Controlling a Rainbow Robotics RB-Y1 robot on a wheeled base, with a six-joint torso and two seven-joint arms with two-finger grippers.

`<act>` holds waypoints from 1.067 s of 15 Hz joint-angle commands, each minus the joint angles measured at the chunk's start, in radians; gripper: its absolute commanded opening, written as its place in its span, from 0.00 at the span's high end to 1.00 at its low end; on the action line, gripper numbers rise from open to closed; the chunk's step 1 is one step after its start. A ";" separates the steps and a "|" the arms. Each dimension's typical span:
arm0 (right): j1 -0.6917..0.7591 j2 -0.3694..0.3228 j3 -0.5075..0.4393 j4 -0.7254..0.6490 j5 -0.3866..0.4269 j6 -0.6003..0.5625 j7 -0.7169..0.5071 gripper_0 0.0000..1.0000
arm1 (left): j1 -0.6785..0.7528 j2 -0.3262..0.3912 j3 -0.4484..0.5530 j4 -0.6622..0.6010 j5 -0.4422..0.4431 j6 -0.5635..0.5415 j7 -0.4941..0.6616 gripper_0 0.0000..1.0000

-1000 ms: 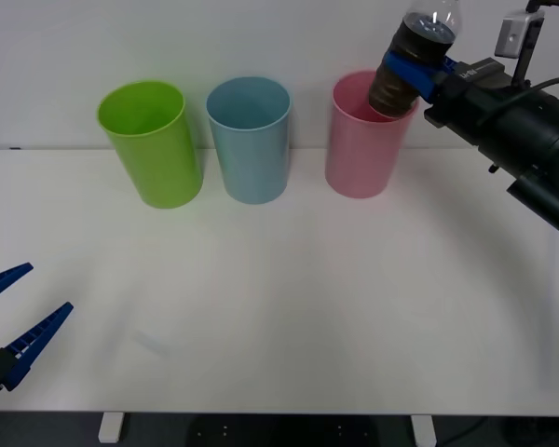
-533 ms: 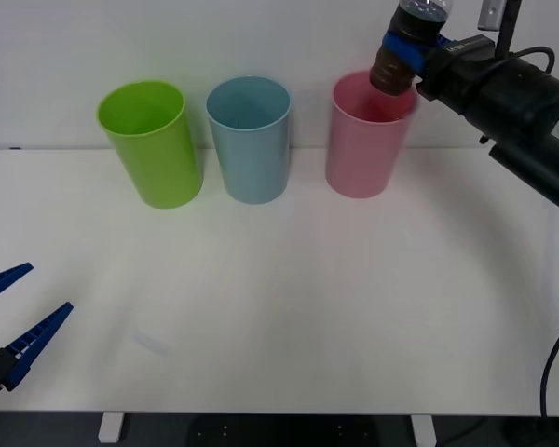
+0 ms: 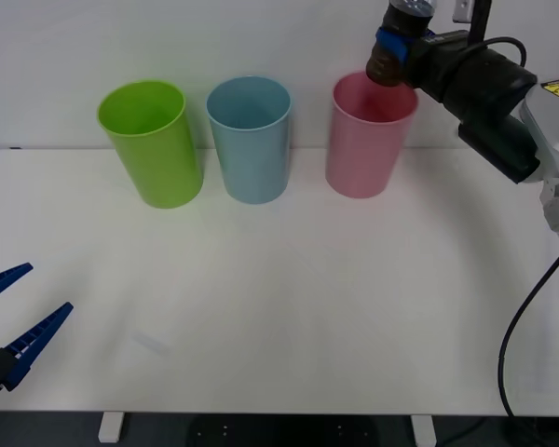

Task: Grasp the object on the table and drop it into the matching bin: aluminum can to the light blue bin, PET bottle to the pink bin.

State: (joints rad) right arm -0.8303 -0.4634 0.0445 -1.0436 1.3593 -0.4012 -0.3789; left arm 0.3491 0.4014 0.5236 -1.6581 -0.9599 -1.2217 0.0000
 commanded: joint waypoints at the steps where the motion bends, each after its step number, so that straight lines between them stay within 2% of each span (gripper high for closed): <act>1: -0.004 0.014 0.000 0.013 0.017 0.039 0.017 1.00 | 0.000 0.000 0.000 0.000 0.000 0.000 0.000 0.00; 5: -0.004 0.017 0.000 0.016 0.017 0.048 0.031 0.99 | 0.000 0.000 0.000 0.000 0.000 0.000 0.000 0.00; 7: -0.004 0.017 0.000 0.016 0.017 0.048 0.032 0.93 | 0.000 0.000 0.000 0.000 0.000 0.000 0.000 0.00; 8: -0.004 0.015 0.000 0.014 0.017 0.048 0.032 0.84 | 0.000 0.000 0.000 0.000 0.000 0.000 0.000 0.00; 9: -0.004 0.015 -0.002 0.016 0.017 0.050 0.038 0.32 | 0.000 0.000 0.000 0.000 0.000 0.000 0.000 0.00; 10: -0.004 0.015 -0.005 0.016 0.017 0.048 0.045 0.00 | 0.000 0.000 0.000 0.000 0.000 0.000 0.000 0.00; 16: -0.004 0.015 -0.006 0.014 0.012 0.048 0.066 0.00 | 0.000 0.000 0.000 0.000 0.000 0.000 0.000 0.00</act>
State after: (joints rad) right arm -0.8346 -0.4477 0.0380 -1.0279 1.3719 -0.3535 -0.3141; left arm 0.3491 0.4014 0.5236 -1.6581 -0.9599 -1.2217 0.0000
